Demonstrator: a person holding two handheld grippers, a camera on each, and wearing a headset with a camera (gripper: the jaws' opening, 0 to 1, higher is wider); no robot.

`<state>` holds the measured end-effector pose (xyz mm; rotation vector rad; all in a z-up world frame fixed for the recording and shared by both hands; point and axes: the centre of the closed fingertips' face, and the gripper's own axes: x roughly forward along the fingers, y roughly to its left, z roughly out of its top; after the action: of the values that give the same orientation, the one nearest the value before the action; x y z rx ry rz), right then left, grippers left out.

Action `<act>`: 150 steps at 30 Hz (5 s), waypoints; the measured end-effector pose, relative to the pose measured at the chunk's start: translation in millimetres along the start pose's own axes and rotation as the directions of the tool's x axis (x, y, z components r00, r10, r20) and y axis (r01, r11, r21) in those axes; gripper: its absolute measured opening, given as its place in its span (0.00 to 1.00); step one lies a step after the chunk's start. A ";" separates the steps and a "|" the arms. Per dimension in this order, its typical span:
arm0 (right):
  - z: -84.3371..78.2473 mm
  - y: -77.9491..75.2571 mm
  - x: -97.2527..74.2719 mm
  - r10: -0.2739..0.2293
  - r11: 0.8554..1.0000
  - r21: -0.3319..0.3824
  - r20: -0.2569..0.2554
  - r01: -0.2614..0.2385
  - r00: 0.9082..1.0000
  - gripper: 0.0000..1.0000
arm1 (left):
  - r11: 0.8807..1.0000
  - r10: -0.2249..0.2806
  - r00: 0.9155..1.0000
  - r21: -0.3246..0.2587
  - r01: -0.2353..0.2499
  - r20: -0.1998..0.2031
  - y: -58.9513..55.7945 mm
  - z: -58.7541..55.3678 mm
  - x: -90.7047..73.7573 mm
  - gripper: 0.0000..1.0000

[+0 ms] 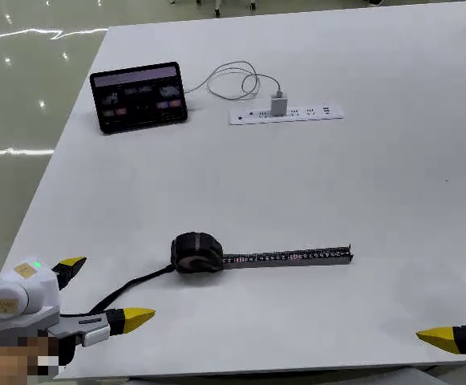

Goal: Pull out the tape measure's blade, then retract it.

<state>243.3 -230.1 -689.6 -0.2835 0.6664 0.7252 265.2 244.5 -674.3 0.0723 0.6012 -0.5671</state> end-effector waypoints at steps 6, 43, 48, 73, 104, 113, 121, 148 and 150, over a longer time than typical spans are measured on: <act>-5.8 0.9 1.8 -0.015 1.000 -0.002 -0.014 0.015 1.000 1.00 | 1.000 0.000 1.000 0.008 0.001 -0.006 2.6 1.3 3.9 1.00; 16.2 -5.5 1.3 0.034 0.997 -0.070 -0.055 -0.038 0.998 0.98 | 1.000 0.004 1.000 -0.023 -0.003 0.029 -30.4 34.2 41.6 1.00; 17.8 -0.8 6.8 0.060 0.991 -0.114 -0.081 -0.070 0.995 0.98 | 0.999 0.023 0.999 -0.026 -0.023 0.029 -30.4 40.9 49.7 1.00; 50.2 -4.1 29.0 0.114 0.969 -0.210 -0.094 -0.132 0.989 0.99 | 0.982 0.171 0.985 -0.081 -0.168 0.036 -30.4 43.6 76.2 1.00; 61.1 12.2 71.6 0.209 0.903 -0.332 -0.213 -0.272 0.954 0.91 | 0.947 0.250 0.968 -0.219 -0.236 0.035 -39.2 32.3 114.5 0.98; 70.3 10.7 84.7 0.236 0.873 -0.371 -0.247 -0.316 0.940 0.85 | 0.949 0.249 0.967 -0.214 -0.231 0.062 -40.6 33.8 127.3 0.96; 73.7 13.3 99.4 0.270 0.841 -0.387 -0.305 -0.378 0.913 0.81 | 0.937 0.285 0.956 -0.227 -0.264 0.065 -36.2 31.8 138.6 1.00; 49.1 20.2 144.6 0.338 0.719 -0.433 -0.465 -0.543 0.818 0.32 | 0.944 0.286 0.954 -0.198 -0.264 0.089 -31.8 24.4 139.5 0.92; 48.2 21.1 144.3 0.340 0.718 -0.430 -0.470 -0.548 0.814 0.28 | 0.945 0.283 0.955 -0.194 -0.262 0.091 -32.3 24.8 139.9 0.91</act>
<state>331.1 -118.0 -747.1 -0.8244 0.8830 1.3721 355.7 143.9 -728.2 -0.0482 0.5140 -0.2438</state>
